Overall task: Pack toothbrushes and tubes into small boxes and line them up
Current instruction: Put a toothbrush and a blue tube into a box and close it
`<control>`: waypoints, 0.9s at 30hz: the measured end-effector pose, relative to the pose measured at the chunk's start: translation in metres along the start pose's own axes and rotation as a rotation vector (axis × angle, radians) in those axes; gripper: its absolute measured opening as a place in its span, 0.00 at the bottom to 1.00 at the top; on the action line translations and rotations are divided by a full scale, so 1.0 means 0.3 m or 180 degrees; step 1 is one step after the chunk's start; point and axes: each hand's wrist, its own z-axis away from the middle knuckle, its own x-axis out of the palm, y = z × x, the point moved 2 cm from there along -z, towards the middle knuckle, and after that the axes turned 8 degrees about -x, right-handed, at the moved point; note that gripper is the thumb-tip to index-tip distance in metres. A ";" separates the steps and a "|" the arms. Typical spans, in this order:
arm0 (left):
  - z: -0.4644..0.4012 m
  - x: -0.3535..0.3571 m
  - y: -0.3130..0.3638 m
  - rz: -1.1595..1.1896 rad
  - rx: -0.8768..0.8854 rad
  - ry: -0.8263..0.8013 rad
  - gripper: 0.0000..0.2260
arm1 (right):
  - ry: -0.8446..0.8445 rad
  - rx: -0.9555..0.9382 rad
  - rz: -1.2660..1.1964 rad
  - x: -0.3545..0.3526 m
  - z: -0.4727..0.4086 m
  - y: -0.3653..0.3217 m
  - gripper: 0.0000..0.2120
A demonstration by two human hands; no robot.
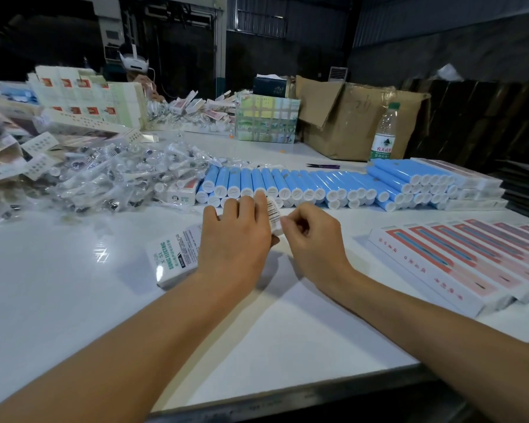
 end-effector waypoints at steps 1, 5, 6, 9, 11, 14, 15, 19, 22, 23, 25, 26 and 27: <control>0.004 0.000 0.000 -0.0023 0.0021 -0.0014 0.33 | -0.0041 -0.0144 0.0097 -0.001 0.007 -0.001 0.11; -0.003 0.014 -0.004 0.0199 0.0015 -0.0230 0.34 | -0.0122 0.0186 -0.0312 -0.004 -0.006 0.007 0.09; -0.006 0.016 -0.001 0.0246 -0.0025 -0.0249 0.33 | -0.0084 0.0385 -0.0536 -0.005 -0.014 0.007 0.08; -0.012 0.010 0.008 0.0147 -0.0018 -0.0158 0.33 | 0.0008 0.0516 -0.0643 -0.006 -0.021 0.005 0.08; -0.009 0.006 0.011 0.0054 0.0021 -0.0135 0.33 | 0.0006 0.0407 -0.0535 0.001 -0.014 0.004 0.06; -0.006 0.004 0.018 0.0205 0.0045 -0.0329 0.33 | -0.0006 0.0341 -0.0595 -0.005 -0.004 0.004 0.08; -0.015 0.001 0.016 0.0318 -0.0002 -0.0413 0.32 | -0.0020 0.0365 -0.0713 -0.011 -0.008 0.002 0.09; -0.095 -0.034 -0.055 0.1765 -0.0675 -0.0493 0.30 | -0.0043 0.0334 -0.1448 -0.023 -0.022 -0.021 0.07; -0.136 -0.064 -0.129 0.4872 -0.1850 -0.0338 0.23 | -0.0245 0.0253 -0.1145 -0.012 -0.018 -0.025 0.09; -0.137 -0.059 -0.142 0.5709 -0.2476 -0.0471 0.20 | -0.0390 0.0255 -0.1048 -0.006 -0.015 -0.025 0.11; -0.123 -0.027 -0.135 0.6941 -0.3564 -0.1172 0.18 | -0.0746 0.0303 -0.0970 0.010 -0.010 -0.027 0.13; -0.113 -0.005 -0.119 0.7285 -0.3907 -0.1507 0.18 | -0.0914 0.0342 -0.0939 0.018 -0.008 -0.027 0.13; -0.101 0.008 -0.104 0.7395 -0.4146 -0.1736 0.18 | -0.1046 0.0373 -0.0891 0.026 -0.007 -0.028 0.13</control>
